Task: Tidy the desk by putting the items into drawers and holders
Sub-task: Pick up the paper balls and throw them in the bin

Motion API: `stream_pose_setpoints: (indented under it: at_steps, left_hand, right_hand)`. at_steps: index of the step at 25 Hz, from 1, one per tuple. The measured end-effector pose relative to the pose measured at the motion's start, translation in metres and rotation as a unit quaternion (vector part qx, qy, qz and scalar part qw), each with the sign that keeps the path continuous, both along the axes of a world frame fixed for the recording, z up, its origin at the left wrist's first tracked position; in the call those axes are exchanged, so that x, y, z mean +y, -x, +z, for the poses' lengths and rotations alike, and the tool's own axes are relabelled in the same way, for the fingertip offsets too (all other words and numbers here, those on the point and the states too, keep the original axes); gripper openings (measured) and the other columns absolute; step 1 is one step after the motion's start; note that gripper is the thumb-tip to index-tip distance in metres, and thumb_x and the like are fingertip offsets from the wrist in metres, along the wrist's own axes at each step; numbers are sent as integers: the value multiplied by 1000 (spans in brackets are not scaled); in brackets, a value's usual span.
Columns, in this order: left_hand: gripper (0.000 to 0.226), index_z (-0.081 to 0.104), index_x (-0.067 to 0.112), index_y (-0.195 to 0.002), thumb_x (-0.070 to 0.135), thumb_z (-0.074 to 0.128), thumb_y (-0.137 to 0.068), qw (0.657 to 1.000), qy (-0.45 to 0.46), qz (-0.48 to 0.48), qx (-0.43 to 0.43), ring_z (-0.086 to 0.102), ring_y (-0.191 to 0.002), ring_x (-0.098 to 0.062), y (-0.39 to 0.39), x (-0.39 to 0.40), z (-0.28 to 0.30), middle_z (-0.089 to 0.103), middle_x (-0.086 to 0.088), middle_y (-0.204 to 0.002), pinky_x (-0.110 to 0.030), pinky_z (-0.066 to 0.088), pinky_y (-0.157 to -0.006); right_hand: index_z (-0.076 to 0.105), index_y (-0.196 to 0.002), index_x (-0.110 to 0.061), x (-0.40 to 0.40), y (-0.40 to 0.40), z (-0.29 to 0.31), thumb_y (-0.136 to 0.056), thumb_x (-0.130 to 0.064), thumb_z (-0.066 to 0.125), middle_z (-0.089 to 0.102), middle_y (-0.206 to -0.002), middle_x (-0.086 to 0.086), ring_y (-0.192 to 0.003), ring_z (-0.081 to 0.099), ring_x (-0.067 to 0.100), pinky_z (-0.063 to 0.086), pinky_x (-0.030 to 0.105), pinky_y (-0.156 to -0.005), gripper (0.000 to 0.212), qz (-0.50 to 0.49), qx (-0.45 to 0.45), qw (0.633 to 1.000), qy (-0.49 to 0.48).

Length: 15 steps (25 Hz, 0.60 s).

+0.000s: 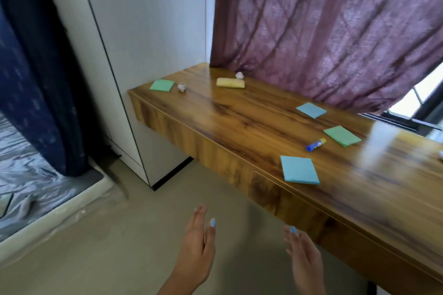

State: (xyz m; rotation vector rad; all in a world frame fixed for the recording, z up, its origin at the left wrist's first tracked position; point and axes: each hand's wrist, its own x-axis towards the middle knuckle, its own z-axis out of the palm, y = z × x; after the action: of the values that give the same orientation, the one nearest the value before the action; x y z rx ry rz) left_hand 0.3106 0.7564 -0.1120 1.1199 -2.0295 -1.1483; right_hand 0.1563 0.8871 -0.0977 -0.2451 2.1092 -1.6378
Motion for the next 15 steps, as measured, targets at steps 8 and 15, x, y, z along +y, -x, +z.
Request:
stream_pose_setpoints:
  at_steps: [8, 15]
  left_hand:
    - [63, 16, 22, -148, 53, 18, -93, 983, 174, -40, -51, -6, -138, 13, -32, -112, 10, 6, 22, -148, 2, -6, -105]
    - [69, 19, 19, -148, 59, 8, -92, 969, 233, -65, -43, 2, -143, 5, -44, -197, 13, 17, 8, -156, -7, 1, -113]
  right_hand:
    - [66, -102, -17, -121, -28, 27, -92, -27, 53, 65, -97, 1, -90, 59, 11, 39, 15, -67, 20, 65, 90, 994, 26]
    - [64, -113, -20, -206, -42, 27, -93, -30, 51, 63, -107, -7, -89, 54, -5, 39, 9, -65, 26, 97, 158, 982, 39]
